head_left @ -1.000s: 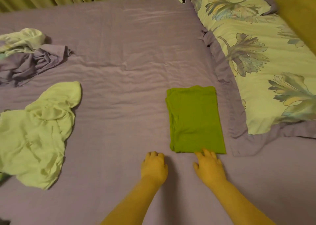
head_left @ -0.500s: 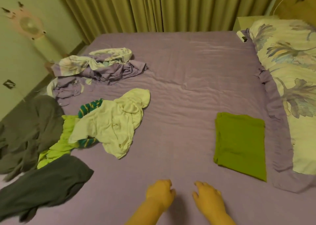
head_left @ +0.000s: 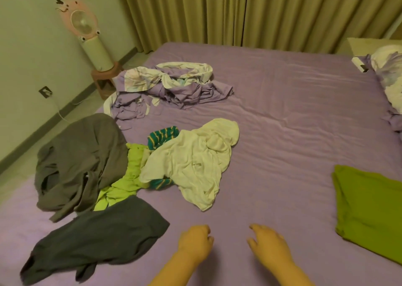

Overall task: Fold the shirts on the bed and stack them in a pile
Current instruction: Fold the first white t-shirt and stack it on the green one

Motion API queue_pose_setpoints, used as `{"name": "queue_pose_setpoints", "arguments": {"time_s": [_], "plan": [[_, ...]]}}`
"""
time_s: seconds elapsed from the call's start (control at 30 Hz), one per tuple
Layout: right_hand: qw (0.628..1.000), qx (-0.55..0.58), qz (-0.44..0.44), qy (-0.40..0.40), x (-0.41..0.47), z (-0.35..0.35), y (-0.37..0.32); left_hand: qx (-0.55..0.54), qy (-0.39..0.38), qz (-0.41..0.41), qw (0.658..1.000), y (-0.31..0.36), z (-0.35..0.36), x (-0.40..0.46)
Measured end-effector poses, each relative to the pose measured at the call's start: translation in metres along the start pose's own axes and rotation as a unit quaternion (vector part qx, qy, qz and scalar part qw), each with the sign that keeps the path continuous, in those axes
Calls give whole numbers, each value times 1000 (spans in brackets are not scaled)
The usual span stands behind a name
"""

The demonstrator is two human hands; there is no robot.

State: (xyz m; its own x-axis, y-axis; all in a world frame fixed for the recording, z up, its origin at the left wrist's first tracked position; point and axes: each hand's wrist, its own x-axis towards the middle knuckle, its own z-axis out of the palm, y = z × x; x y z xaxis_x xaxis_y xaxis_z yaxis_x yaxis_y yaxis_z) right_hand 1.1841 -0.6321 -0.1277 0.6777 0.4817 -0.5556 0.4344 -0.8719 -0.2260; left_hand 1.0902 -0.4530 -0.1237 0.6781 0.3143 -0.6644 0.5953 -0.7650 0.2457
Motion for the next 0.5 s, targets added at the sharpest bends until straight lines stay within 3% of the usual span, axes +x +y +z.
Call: {"name": "queue_pose_setpoints", "arguments": {"time_s": [0.27, 0.5], "plan": [[998, 50, 39, -9, 86, 8, -81, -30, 27, 61, 997, -78, -48, 85], [995, 79, 62, -28, 138, 31, -111, -112, 4, 100, 989, -92, -36, 158]]}}
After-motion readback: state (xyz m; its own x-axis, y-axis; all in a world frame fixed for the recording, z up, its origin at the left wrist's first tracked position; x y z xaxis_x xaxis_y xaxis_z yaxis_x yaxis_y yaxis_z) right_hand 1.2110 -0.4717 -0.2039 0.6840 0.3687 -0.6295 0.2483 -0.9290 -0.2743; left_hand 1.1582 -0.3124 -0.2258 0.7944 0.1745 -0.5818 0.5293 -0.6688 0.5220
